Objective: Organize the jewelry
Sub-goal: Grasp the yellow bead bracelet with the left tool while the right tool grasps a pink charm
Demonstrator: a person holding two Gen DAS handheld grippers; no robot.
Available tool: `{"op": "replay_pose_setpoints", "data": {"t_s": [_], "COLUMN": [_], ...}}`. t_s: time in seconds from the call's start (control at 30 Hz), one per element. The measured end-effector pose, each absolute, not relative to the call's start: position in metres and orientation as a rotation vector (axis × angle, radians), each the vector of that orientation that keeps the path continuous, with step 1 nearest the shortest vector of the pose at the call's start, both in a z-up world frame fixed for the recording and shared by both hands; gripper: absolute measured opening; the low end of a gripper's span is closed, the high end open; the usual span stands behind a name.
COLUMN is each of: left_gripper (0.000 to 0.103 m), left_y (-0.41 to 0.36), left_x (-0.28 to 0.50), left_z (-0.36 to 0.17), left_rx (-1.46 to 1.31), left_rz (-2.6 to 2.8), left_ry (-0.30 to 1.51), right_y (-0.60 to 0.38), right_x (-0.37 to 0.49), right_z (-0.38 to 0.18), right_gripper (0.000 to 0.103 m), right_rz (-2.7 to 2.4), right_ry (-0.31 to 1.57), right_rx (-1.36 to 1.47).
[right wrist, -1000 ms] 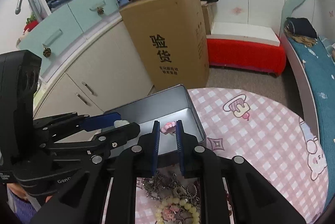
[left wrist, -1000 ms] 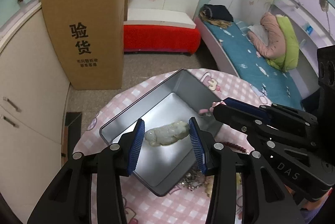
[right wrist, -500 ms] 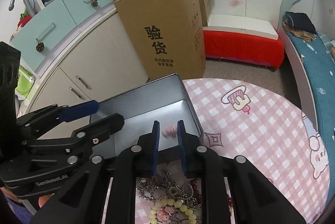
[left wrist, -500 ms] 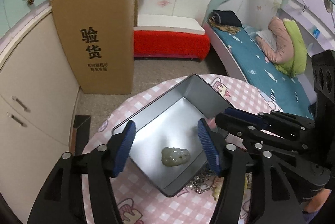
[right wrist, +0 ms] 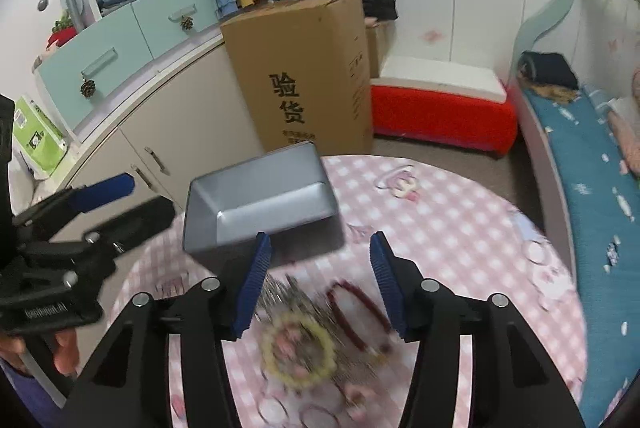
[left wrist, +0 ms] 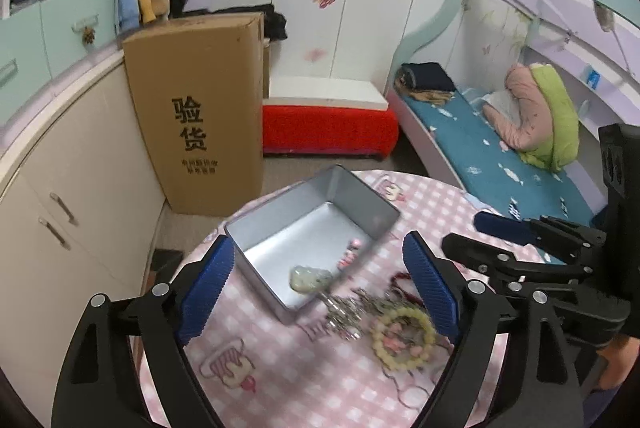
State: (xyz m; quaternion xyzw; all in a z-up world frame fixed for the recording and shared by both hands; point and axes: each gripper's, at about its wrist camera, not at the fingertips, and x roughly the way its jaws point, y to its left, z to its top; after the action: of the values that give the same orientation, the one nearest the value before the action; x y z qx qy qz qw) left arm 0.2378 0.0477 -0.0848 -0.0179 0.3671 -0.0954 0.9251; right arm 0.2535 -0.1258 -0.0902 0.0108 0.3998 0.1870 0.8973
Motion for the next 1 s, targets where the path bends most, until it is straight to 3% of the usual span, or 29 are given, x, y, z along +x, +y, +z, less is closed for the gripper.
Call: {"op": "replay_pose_setpoints", "data": {"t_s": [0.33,0.67,1.0], "left_gripper": [0.084,0.084,0.083], "left_y": [0.016,-0.001,-0.01], "left_x": [0.182,0.193,0.209], "left_z": [-0.119,-0.182,-0.207], "left_rx": [-0.067,-0.053,0.004], "left_rz": [-0.175,-0.094,-0.046], "left_ry": [0.762,0.88,0.924], "right_y": [-0.188,-0.202,-0.204], "right_x": [0.187,0.172,0.169], "right_z": [-0.127,-0.174,-0.184], "right_gripper": [0.058,0.058,0.058], "right_rz": [0.259,0.266,0.287], "right_ry": [0.847,0.931,0.944], "right_rx": [0.008,0.07,0.087]}}
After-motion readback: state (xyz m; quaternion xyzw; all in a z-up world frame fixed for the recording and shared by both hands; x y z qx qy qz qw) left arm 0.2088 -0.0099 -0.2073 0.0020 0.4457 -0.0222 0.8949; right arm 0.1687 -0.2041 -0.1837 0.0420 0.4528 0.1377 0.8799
